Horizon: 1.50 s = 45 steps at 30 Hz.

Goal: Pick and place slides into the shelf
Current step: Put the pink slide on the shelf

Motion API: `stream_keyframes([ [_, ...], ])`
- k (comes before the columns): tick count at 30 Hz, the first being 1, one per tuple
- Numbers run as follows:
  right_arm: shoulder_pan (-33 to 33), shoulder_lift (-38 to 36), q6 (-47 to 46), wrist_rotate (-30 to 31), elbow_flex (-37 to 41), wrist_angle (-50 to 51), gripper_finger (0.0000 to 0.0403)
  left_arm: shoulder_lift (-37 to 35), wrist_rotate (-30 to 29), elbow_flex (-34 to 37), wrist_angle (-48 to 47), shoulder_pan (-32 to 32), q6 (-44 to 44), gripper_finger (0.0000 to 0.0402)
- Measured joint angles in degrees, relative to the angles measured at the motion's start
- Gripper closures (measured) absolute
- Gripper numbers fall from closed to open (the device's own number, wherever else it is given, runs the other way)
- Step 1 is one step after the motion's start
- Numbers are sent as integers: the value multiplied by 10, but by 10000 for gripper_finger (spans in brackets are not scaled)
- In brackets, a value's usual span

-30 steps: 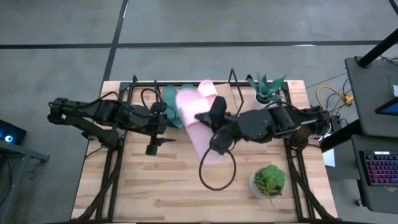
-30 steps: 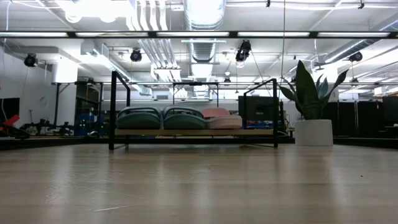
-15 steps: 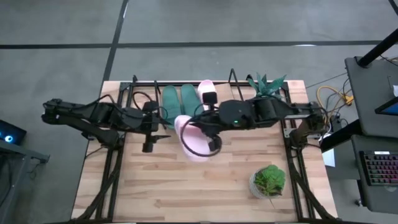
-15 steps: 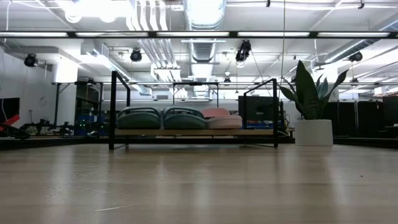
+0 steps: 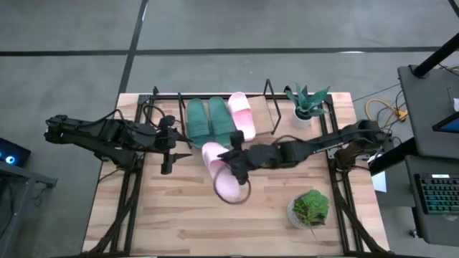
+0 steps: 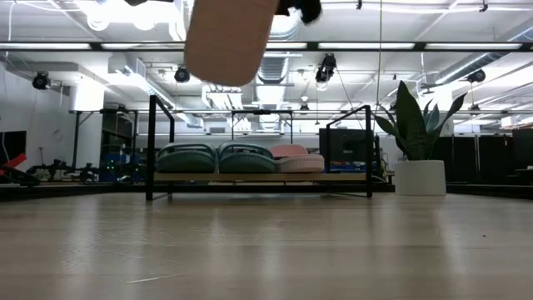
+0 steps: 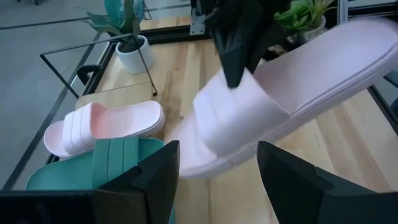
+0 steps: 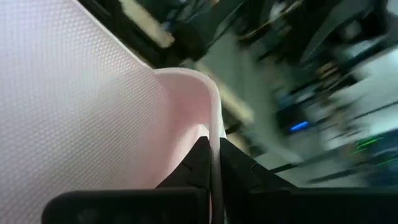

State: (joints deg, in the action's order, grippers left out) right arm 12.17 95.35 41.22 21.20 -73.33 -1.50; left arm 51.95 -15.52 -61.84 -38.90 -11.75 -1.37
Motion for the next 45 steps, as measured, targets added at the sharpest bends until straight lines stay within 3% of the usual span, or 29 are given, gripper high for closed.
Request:
stream_keyframes([
  [3,5,-32,95,14,94,-126,395,2,0,0,1,0,0,202],
  [9,-24,-115,147,-22,248,-310,395,14,0,-1,14,0,2,202],
  [13,-83,-180,235,-77,306,-319,395,19,0,-1,17,0,2,202],
  [16,-147,-212,264,-81,324,-307,395,23,-3,0,15,0,7,202],
  [21,-260,-236,316,-122,319,-215,395,24,-26,0,16,0,18,202],
  [24,-296,-233,338,-130,298,-154,395,24,-32,0,21,0,18,202],
  [29,-308,-221,388,-74,251,-54,395,24,-32,-1,25,0,20,202],
  [34,-317,-198,386,-65,191,39,395,28,-34,0,25,0,21,202],
  [39,-317,-145,413,-55,142,77,395,28,-34,0,25,0,21,202],
  [45,-324,-69,428,10,95,145,395,28,-34,3,25,0,21,202],
])
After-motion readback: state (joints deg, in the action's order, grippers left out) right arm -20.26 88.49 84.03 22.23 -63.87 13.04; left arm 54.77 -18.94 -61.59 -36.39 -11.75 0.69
